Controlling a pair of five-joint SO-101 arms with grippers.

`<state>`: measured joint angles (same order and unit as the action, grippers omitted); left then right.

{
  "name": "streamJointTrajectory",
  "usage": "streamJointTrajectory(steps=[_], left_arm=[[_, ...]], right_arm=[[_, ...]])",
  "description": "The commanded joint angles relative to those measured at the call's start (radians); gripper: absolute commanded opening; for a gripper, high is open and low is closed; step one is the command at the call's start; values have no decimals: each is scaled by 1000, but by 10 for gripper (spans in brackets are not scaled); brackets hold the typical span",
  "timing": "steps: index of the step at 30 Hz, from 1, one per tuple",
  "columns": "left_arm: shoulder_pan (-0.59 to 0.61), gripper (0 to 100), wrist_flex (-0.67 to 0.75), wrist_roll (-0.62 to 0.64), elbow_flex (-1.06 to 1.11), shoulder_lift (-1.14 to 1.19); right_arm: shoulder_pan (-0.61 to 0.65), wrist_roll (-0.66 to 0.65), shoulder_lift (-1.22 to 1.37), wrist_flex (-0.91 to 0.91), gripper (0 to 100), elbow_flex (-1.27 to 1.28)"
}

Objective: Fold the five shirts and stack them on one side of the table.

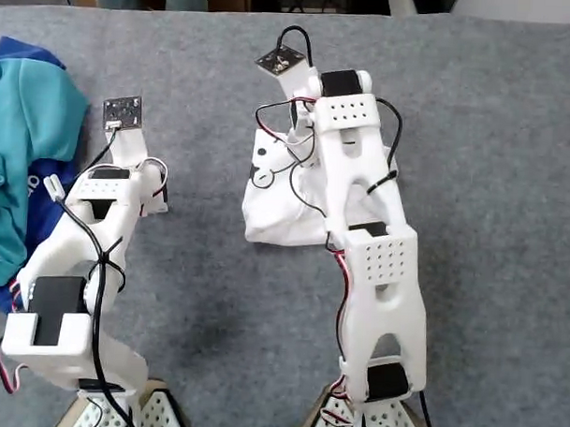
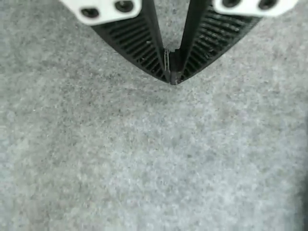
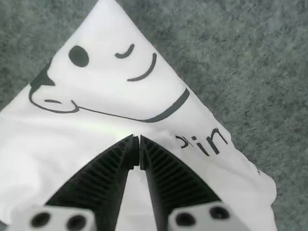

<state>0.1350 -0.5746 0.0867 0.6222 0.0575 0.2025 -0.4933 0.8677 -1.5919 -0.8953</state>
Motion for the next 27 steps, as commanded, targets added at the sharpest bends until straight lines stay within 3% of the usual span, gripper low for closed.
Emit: streamJointTrajectory(steps=[1,13,27], left_arm=[[-8,30,11,-23,1,-48],[-8,30,11,-23,2,-48],[-8,31,11,-23,2,-48]], right_arm=[[34,-11,-1,2,15,-79],[12,-11,44,28,15,-77],[-118,-3,4,-175,15,-51]])
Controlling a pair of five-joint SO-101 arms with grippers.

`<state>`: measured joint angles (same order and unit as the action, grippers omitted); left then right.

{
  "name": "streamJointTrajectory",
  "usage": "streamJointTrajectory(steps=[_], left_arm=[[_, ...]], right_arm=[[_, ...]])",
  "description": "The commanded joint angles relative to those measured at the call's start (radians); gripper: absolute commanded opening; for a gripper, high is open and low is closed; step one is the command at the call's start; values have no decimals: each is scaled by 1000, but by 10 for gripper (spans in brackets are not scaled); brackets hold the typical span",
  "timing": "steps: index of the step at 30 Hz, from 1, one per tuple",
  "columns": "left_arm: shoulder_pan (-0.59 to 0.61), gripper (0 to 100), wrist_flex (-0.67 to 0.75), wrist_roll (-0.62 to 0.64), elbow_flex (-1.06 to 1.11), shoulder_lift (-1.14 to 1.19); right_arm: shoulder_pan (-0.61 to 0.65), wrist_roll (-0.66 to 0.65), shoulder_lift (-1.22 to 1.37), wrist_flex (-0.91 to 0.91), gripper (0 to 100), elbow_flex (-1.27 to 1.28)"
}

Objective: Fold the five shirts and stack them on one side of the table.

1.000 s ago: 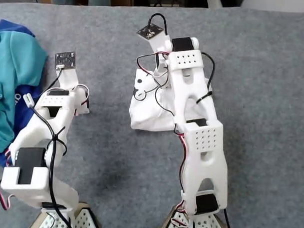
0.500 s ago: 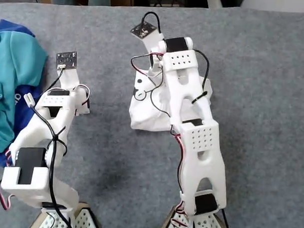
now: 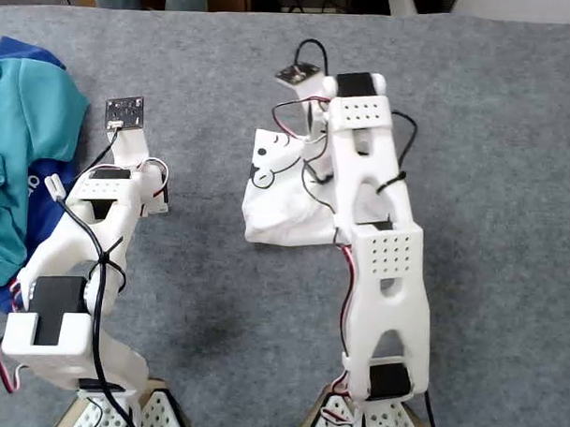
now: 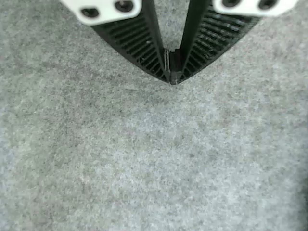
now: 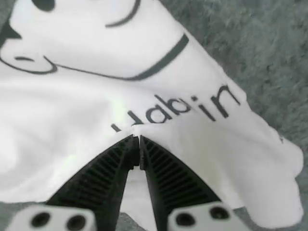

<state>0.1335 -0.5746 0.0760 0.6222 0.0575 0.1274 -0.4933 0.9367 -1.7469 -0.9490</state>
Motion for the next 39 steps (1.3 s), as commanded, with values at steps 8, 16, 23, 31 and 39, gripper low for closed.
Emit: streamJointTrajectory(steps=[8,16,23,31,39], left_arm=[[-7,32,11,-14,2,-48],[-7,32,11,-14,2,-48],[-7,32,15,-14,1,-48],[-65,30,-54,-14,-58,-60],[-286,30,-333,-6,-509,-41]], right_arm=[[-80,-11,-321,-18,15,314],[-209,-11,-504,72,15,719],[-313,-14,-673,176,15,1013],[-348,-38,-909,203,15,1093],[-209,80,-932,241,15,992]])
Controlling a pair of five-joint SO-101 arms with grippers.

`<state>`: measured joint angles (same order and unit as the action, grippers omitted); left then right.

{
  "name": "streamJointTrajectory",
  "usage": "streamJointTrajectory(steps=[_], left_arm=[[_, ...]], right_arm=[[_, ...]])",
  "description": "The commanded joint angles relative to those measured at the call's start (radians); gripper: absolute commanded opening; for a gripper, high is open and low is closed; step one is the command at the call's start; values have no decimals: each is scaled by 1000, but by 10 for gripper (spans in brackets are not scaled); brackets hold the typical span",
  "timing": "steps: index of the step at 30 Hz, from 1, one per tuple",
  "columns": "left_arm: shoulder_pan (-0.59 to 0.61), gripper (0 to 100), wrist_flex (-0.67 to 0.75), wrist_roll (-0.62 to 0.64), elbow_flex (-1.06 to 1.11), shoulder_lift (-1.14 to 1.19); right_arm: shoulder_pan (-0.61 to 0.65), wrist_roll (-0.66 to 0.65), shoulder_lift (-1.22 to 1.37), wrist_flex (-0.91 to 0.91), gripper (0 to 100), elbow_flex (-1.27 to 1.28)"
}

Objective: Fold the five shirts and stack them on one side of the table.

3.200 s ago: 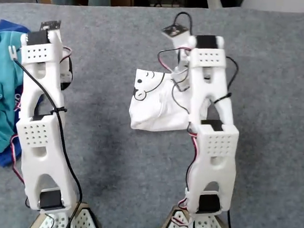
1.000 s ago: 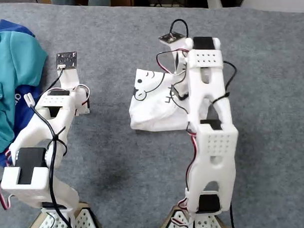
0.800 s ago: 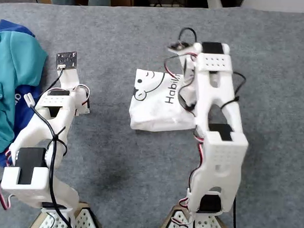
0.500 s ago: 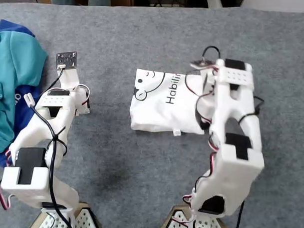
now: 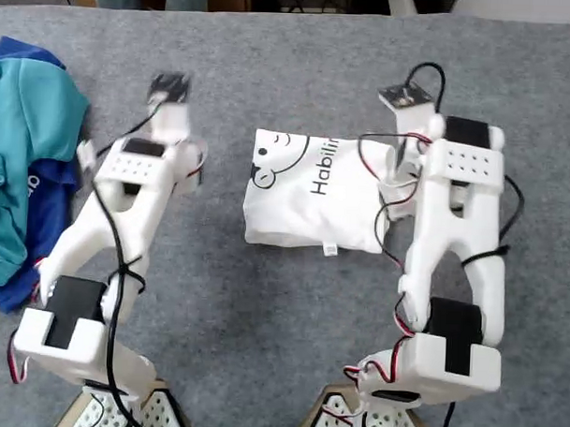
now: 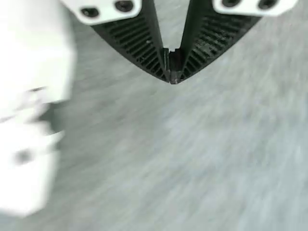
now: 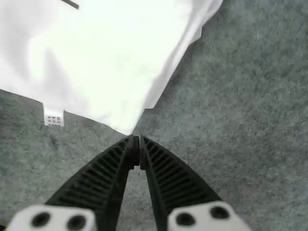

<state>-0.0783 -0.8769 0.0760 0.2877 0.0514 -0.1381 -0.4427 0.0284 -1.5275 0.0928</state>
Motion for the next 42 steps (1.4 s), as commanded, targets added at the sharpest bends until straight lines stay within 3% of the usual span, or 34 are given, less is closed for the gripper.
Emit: streamJointTrajectory(steps=[1,7,14,24,33,42], left_arm=[[-99,30,-25,-6,-206,-26],[-197,30,35,-6,-358,221],[-185,29,23,-6,-704,624],[-148,29,-273,-6,-1145,901],[-150,29,-400,-14,-1353,930],[-157,28,-850,-78,-1859,941]], right_arm=[[71,41,-5,31,15,-47],[64,84,137,94,15,-4],[43,86,182,126,15,42],[-66,52,254,367,15,282],[-54,49,128,261,15,159],[-49,58,-1,101,15,-124]])
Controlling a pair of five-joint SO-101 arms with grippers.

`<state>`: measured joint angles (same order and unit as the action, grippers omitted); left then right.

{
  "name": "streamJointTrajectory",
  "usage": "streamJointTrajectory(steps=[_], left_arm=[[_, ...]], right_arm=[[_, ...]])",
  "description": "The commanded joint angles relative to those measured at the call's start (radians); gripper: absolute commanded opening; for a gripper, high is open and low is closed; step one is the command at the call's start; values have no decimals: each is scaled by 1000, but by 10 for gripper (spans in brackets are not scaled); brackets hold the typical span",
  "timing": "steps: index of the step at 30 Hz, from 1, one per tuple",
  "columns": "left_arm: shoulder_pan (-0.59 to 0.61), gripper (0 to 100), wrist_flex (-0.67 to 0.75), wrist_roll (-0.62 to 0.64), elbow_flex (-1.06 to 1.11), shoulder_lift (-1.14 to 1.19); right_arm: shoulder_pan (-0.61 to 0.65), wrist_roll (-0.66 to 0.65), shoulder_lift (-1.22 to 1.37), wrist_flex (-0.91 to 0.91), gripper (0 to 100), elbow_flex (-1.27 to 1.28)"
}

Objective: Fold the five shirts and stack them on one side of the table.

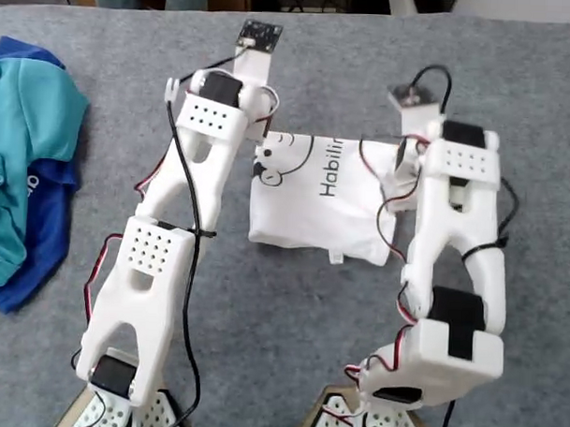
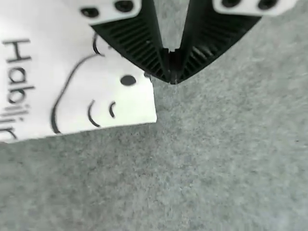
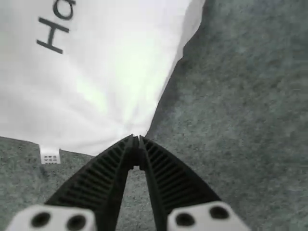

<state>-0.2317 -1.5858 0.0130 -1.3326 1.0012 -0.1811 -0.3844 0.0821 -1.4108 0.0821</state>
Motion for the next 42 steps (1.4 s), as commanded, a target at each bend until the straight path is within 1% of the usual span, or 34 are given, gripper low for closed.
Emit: streamJointTrajectory(steps=[1,2,5,10,12,16,19,21,24,28,30,33,35,37,42], left_arm=[[-4,28,-186,-15,-306,-6],[2,28,-183,-14,-335,3],[8,28,-183,-18,-321,0],[-18,28,-183,-15,-166,-23],[-38,28,-184,-14,-102,-86],[-87,28,-183,-14,127,-304],[-116,28,-170,-14,433,-476],[-128,29,-84,-5,694,-566],[-130,29,178,20,1107,-723],[-147,29,559,21,1589,-941],[-157,29,732,23,1768,-1008],[-170,29,899,23,1923,-1030],[-170,29,934,23,1962,-1003],[-166,29,919,23,1948,-988],[-173,29,770,14,1893,-959]], right_arm=[[-6,0,-50,-12,15,-148],[-6,0,-38,2,15,-179],[-5,0,51,52,15,-268],[35,0,278,18,15,-487],[38,0,364,-20,15,-602],[40,-5,522,-98,15,-839],[40,-6,636,-150,15,-1003],[40,-6,707,-187,15,-1101],[40,-6,808,-235,15,-1224],[38,-6,937,-295,15,-1349],[38,-8,992,-318,15,-1399],[38,-8,1070,-328,15,-1442],[38,-3,1118,-328,15,-1460],[37,-2,1156,-328,15,-1469],[41,0,1214,-328,15,-1478]])
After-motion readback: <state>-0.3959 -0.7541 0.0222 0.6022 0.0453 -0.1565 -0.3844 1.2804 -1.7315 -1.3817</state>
